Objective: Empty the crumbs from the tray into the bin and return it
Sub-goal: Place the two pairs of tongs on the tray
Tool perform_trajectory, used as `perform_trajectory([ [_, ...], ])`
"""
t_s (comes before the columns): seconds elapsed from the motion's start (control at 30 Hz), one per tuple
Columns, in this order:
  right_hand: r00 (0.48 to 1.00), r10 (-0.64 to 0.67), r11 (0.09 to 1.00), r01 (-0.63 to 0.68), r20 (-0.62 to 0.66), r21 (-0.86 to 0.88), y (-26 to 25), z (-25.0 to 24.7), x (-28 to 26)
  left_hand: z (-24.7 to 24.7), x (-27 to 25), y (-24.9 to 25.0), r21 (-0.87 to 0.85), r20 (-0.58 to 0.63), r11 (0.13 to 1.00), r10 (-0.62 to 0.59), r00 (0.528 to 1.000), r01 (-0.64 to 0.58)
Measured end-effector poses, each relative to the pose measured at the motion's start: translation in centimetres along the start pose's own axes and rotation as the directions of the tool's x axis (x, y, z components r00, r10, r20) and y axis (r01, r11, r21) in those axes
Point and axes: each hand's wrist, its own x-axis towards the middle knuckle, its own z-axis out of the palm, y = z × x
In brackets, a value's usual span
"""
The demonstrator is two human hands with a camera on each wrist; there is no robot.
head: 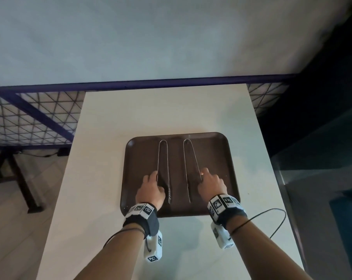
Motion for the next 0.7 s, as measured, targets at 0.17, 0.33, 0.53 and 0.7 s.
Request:
perform_trajectory([
  [0.17,1.0,-0.01,1.0,0.01,0.008,0.018,0.0,0.4,-0.3,0.8,-0.4,0.7,-0.02,0.006,1.0,0.005,1.0,-0.005],
  [0.33,1.0,-0.009,0.999,0.008,0.017,0.04,0.0,0.3,-0.2,0.8,0.0,1.1,-0.012,0.008,1.0,0.018,1.0,-0.018],
  [0.53,1.0,-0.009,0.999,0.008,0.015,0.04,0.0,0.5,0.0,1.1,0.0,0.9,-0.023,0.002,1.0,0.021,1.0,-0.021],
  [0.7,1.0,-0.01,0.999,0.01,0.011,0.036,0.1,0.6,0.2,1.2,-0.3,1.0,-0.029,-0.013,0.999,0.032,0.999,-0.033],
])
